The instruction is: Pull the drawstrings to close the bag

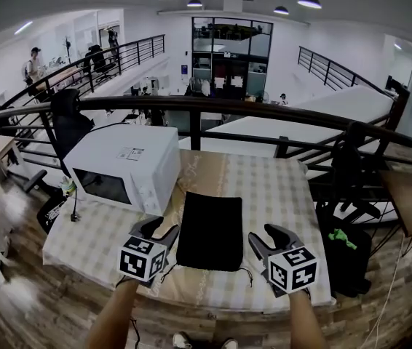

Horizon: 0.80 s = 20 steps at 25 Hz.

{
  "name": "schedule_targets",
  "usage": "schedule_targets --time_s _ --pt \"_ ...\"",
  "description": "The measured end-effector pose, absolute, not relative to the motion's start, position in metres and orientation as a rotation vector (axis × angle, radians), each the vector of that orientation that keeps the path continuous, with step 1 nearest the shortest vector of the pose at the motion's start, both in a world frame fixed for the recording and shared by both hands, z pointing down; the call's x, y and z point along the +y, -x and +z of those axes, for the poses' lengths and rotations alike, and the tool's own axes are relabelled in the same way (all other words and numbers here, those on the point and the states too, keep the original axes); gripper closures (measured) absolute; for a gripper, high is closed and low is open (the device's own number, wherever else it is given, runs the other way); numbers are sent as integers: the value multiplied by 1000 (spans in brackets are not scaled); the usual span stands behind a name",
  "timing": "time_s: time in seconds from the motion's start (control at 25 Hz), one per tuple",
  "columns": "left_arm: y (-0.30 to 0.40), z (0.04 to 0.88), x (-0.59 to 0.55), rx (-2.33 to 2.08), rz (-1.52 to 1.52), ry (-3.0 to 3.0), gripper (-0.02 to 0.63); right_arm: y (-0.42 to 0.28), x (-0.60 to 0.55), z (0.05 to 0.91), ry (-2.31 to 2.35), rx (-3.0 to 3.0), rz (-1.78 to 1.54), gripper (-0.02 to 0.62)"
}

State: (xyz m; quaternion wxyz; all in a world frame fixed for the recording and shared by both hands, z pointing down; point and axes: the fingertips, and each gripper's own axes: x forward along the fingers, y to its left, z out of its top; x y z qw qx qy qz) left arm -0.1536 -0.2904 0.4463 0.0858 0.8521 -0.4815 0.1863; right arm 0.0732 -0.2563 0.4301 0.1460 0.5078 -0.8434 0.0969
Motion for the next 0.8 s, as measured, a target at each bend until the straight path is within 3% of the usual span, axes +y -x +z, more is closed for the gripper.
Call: schedule_targets --time_s 0.8 --pt "162 580 -260 -1105 880 -2412 408 -63 -243 532 -1192 -2339 453 411"
